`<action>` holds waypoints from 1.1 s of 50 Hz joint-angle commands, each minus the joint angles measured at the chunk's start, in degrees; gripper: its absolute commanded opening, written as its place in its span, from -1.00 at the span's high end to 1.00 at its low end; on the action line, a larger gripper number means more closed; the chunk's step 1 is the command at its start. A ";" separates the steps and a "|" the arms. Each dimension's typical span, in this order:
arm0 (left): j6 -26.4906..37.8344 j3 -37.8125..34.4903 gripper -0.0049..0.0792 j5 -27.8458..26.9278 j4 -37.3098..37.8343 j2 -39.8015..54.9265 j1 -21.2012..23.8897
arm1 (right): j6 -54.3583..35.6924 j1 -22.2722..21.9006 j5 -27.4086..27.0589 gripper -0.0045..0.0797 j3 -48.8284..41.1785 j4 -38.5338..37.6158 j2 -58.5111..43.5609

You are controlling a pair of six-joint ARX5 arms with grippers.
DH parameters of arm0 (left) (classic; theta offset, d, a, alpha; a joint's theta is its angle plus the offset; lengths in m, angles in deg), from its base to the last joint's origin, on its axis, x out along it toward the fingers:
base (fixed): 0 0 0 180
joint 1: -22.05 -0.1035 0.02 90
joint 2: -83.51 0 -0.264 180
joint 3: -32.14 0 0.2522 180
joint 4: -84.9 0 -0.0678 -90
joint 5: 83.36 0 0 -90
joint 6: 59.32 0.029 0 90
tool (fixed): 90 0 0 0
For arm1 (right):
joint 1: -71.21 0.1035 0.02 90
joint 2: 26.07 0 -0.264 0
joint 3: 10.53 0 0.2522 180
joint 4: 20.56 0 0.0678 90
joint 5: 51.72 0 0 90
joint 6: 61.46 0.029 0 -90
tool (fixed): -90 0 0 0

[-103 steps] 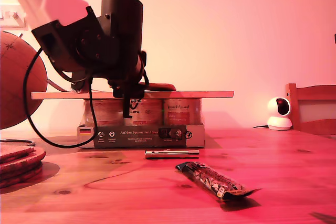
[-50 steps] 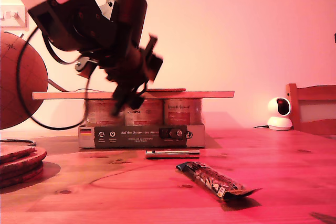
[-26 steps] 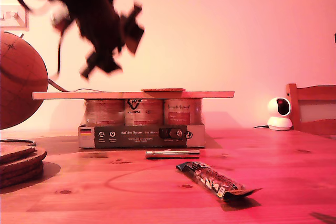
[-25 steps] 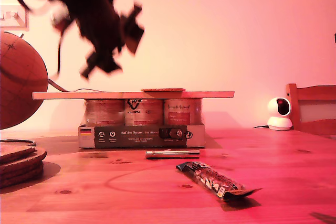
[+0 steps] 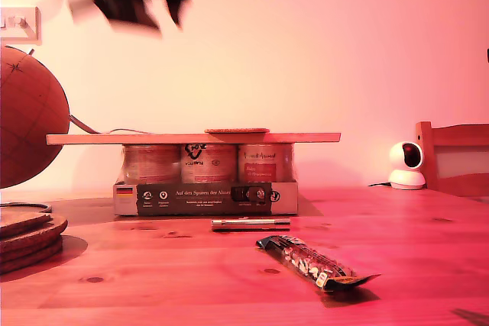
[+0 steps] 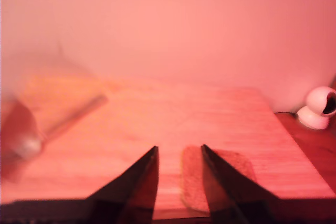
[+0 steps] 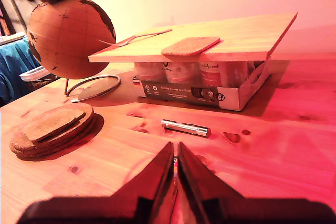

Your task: Pick up the top cork coaster and place it on the shelf behind you

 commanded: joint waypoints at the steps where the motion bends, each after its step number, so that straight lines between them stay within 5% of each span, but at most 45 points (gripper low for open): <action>1: 10.47 -1.18 0.57 -1.25 2.47 -1.22 0.15 | 0.17 0.22 0.20 0.92 0.76 -0.59 0.35; 10: 16.13 -1.18 0.95 -2.93 12.59 -6.84 -0.02 | 0.17 0.22 0.26 0.92 0.76 -0.55 0.35; 27: 15.34 -1.18 0.94 -12.35 25.68 -16.50 -4.02 | 0.20 0.24 0.44 0.92 0.90 -3.08 0.35; 42: 15.56 -1.36 0.94 -19.91 29.57 -23.12 -8.61 | 0.17 0.24 1.11 0.92 0.90 -3.10 0.35; 55: 15.56 -5.55 0.94 -22.69 28.13 -27.78 -17.09 | 0.04 0.22 -1.27 0.92 0.90 -3.23 0.35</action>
